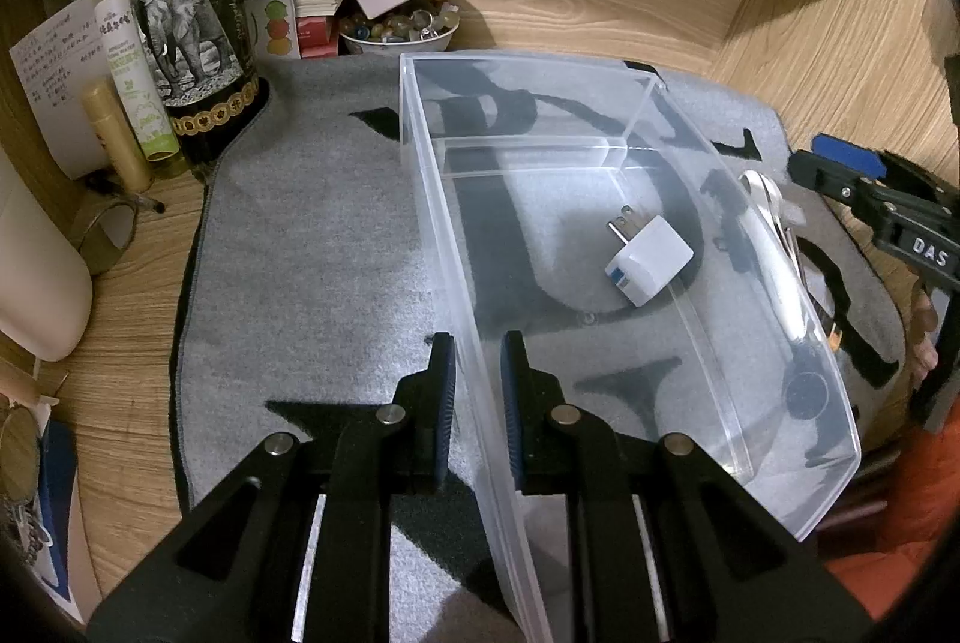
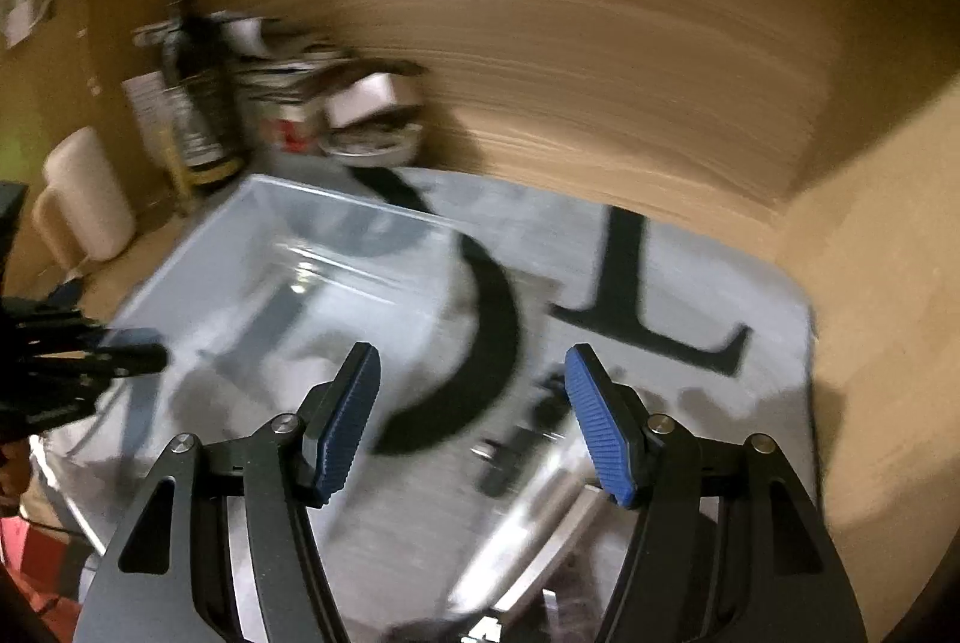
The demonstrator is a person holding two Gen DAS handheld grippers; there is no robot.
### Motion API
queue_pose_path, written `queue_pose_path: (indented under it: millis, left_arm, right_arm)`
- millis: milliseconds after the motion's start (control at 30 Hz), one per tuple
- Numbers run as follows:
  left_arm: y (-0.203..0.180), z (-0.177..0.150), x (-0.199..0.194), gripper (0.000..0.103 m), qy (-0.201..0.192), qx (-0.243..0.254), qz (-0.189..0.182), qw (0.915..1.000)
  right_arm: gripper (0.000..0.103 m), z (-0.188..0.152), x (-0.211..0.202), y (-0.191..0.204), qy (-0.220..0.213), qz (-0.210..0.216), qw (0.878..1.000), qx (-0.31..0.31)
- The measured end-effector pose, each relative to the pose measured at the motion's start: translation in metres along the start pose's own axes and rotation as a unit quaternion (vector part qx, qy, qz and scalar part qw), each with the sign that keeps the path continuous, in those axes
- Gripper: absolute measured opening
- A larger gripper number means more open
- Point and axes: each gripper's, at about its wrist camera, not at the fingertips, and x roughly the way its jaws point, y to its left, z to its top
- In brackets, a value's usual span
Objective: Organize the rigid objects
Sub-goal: 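Grasp the white handheld device with the right gripper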
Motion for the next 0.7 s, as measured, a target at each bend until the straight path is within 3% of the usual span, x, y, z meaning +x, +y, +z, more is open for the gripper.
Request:
queue_pose_path:
  millis: [267, 433, 700]
  left_arm:
    - [0.0, 0.0, 0.0, 0.014, 0.001, 0.0, 0.001, 1.0]
    - [0.001, 0.0, 0.0, 0.014, 0.001, -0.001, 0.003, 1.0]
    - [0.001, 0.0, 0.0, 0.014, 0.001, -0.001, 0.005, 1.0]
  right_arm:
    - [0.061, -0.029, 0.015, -0.042, 0.043, -0.04, 0.996, 0.064]
    - [0.061, -0.046, 0.03, -0.06, 0.071, -0.032, 0.992, 0.096]
    - [0.061, -0.044, 0.044, -0.06, 0.075, -0.015, 0.992, 0.102]
